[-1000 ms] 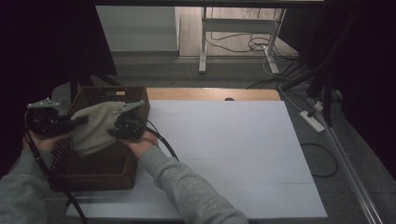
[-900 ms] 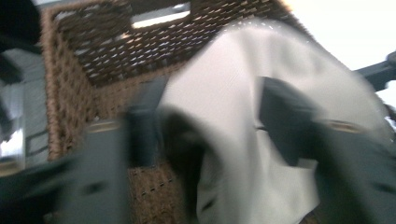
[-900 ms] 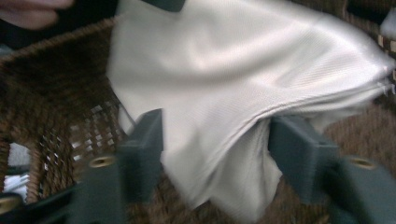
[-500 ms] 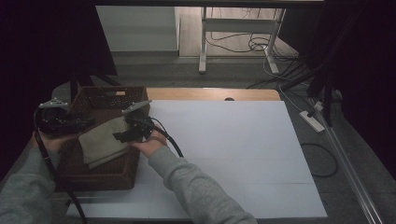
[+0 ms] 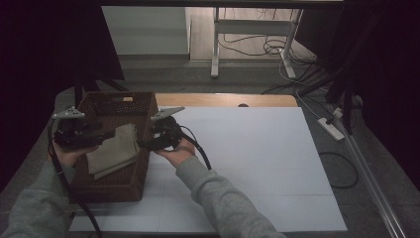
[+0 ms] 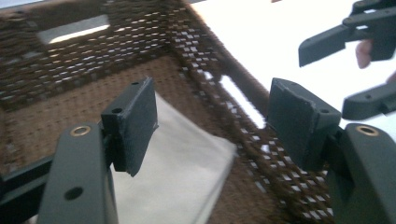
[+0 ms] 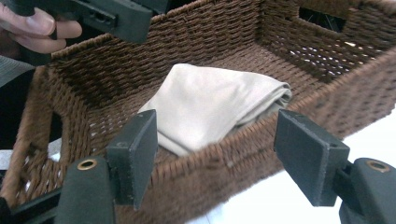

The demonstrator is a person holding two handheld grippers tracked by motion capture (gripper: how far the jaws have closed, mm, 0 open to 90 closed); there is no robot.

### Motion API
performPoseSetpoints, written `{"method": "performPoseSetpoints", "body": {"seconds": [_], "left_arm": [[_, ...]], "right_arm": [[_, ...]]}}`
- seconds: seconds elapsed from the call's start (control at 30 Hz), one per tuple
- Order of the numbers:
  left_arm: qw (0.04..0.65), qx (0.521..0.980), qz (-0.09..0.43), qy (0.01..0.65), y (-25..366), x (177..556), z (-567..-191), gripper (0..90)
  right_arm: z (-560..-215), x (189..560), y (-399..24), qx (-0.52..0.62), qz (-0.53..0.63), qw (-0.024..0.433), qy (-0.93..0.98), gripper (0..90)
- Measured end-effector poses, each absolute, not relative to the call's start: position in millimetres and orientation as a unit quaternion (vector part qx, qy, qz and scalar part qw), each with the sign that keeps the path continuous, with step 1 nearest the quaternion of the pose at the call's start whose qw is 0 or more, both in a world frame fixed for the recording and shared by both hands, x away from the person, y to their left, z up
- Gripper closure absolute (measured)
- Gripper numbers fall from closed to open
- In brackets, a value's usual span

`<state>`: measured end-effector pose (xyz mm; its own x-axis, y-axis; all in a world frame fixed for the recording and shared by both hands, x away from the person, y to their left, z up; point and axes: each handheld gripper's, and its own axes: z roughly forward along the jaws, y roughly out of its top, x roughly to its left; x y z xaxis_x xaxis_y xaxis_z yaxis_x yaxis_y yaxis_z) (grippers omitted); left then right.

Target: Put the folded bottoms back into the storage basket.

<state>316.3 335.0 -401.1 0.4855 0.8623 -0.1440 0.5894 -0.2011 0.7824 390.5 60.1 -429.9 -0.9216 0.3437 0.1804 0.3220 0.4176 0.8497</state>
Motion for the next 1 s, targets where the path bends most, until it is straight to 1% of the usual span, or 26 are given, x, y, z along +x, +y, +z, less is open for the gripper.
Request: {"method": "performPoseSetpoints", "body": {"seconds": [0.23,0.5,0.73,0.93,1.0], "left_arm": [[0.417,0.765,0.159,0.464,316,309,-402,32.5],[0.419,0.764,0.145,0.469,298,305,-410,32.4],[0.410,0.773,0.140,0.464,279,296,-414,32.2],[0.409,0.781,0.139,0.451,264,282,-418,31.9],[0.408,0.783,0.138,0.449,261,278,-420,31.9]], "right_arm": [[-428,386,25,0.195,0.505,0.029,0.840,31.1],[-429,384,-14,0.209,0.498,0.051,0.840,31.4],[-438,378,-49,0.223,0.479,0.066,0.846,31.4],[-445,370,-90,0.247,0.471,0.075,0.844,31.6],[-448,365,-104,0.251,0.460,0.085,0.847,31.6]]}}
